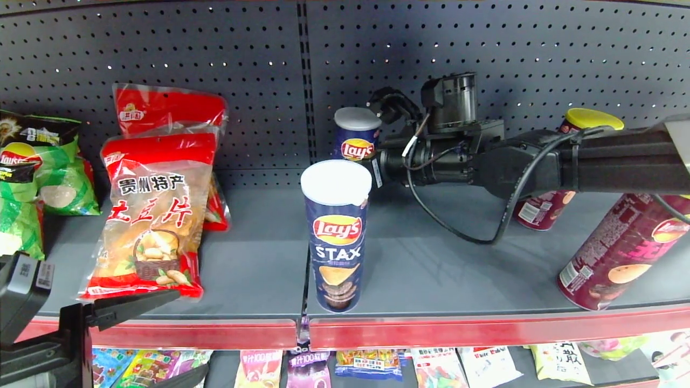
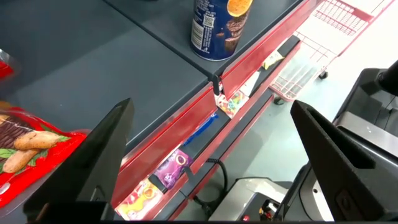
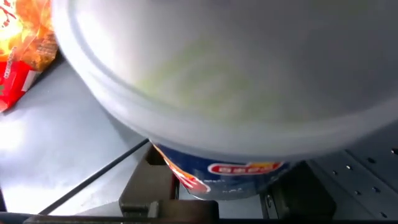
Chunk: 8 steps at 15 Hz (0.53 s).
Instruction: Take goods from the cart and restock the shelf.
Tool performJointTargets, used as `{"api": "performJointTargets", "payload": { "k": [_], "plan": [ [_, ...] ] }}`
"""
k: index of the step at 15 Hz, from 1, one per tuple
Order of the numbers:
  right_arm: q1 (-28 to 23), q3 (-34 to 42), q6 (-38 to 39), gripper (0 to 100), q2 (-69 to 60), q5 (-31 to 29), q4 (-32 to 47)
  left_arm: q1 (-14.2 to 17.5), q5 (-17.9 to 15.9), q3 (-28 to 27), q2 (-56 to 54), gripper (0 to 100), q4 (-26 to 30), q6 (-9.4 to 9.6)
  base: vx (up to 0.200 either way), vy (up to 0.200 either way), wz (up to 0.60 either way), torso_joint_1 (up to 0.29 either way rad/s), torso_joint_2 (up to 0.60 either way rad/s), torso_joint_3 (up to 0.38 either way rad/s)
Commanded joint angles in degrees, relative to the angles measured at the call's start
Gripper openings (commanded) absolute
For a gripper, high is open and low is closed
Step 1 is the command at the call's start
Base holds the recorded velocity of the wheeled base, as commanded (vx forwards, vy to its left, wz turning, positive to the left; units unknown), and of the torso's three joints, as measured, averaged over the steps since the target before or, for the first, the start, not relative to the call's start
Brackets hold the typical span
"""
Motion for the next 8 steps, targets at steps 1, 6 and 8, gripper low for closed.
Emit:
{"api": "performJointTargets", "payload": {
  "k": [1,6,8],
  "plan": [
    [0.5,0.6,0.0,100,-0.5,0.0,0.2,0.0,0.0,-0.1,0.2,100,0.0,0.01,0.0,0.0,0.0,0.0,0.0,0.0],
    [1.3,6.4,0.5,100,-3.9,-0.6,0.1,0.0,0.0,-0.1,0.4,100,0.0,0.01,0.0,0.0,0.0,0.0,0.0,0.0],
    [1.7,11.9,0.6,100,-8.1,-2.1,0.0,0.0,0.0,-0.1,1.3,100,0.0,0.01,0.0,0.0,0.0,0.0,0.0,0.0]
  ]
}}
